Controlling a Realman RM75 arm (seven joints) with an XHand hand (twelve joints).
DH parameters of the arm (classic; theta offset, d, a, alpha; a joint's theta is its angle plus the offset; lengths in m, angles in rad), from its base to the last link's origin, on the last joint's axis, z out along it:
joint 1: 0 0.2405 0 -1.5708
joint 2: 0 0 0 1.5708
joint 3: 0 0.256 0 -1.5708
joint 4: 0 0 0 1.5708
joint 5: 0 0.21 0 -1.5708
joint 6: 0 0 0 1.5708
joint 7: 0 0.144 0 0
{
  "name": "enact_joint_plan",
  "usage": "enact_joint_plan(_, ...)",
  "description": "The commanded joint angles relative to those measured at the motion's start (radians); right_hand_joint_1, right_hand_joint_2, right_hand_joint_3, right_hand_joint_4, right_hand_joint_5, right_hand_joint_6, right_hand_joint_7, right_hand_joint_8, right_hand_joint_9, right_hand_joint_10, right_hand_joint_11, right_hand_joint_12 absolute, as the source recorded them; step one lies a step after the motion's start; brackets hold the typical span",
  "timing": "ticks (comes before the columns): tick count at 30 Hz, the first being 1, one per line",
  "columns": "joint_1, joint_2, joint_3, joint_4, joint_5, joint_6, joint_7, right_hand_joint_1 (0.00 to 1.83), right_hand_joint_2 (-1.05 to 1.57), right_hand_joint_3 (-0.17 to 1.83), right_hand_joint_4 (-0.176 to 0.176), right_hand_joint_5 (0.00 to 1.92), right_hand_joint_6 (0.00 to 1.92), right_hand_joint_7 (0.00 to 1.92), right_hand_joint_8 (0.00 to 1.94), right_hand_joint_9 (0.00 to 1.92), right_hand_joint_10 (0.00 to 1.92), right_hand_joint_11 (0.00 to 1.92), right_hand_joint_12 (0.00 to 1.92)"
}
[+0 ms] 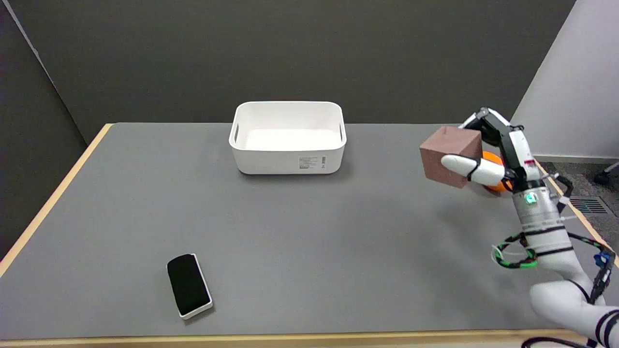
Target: Place wooden cube into white box.
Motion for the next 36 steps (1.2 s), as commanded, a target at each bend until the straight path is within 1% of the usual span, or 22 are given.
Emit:
enact_joint_plan(1,0.297,0.002,-0.139,0.111,0.027,-0.238,-0.207,1.18,1.26,0.07,-0.176,0.46,1.63,0.84,1.36,0.81,1.29,0.70,1.68)
enact_joint_plan(3,0.366,-0.009,-0.192,0.091,0.025,-0.262,-0.210,1.18,1.26,0.07,-0.176,0.46,1.63,0.84,1.36,0.81,1.29,0.70,1.68)
enact_joint_plan(4,0.417,-0.022,-0.219,0.059,0.012,-0.298,-0.217,1.18,1.26,0.07,-0.176,0.46,1.63,0.84,1.36,0.81,1.29,0.70,1.68)
enact_joint_plan(6,0.482,-0.053,-0.264,0.049,0.016,-0.334,-0.209,1.18,1.26,0.07,-0.176,0.46,1.63,0.84,1.36,0.81,1.29,0.70,1.68)
enact_joint_plan(8,0.557,-0.093,-0.323,0.003,0.001,-0.385,-0.209,1.18,1.27,0.07,-0.176,0.46,1.63,0.84,1.36,0.81,1.29,0.70,1.68)
enact_joint_plan(15,0.741,-0.224,-0.404,-0.124,-0.066,-0.532,-0.214,1.18,1.25,0.09,-0.176,0.46,1.62,0.84,1.35,0.81,1.30,0.68,1.69)
enact_joint_plan(17,0.788,-0.264,-0.422,-0.171,-0.077,-0.558,-0.243,1.18,1.25,0.09,-0.176,0.46,1.63,0.84,1.35,0.80,1.30,0.67,1.69)
enact_joint_plan(22,0.892,-0.363,-0.474,-0.297,-0.070,-0.591,-0.399,1.18,1.26,0.09,-0.176,0.45,1.63,0.84,1.35,0.80,1.29,0.67,1.68)
enact_joint_plan(25,0.934,-0.402,-0.483,-0.350,-0.069,-0.601,-0.451,1.18,1.26,0.09,-0.176,0.45,1.64,0.84,1.35,0.80,1.29,0.66,1.68)
enact_joint_plan(29,0.968,-0.426,-0.488,-0.386,-0.069,-0.618,-0.478,1.18,1.26,0.09,-0.176,0.45,1.64,0.84,1.35,0.80,1.29,0.66,1.67)
enact_joint_plan(36,0.979,-0.430,-0.484,-0.383,-0.068,-0.624,-0.482,1.17,1.26,0.09,-0.176,0.44,1.65,0.83,1.36,0.79,1.28,0.65,1.67)
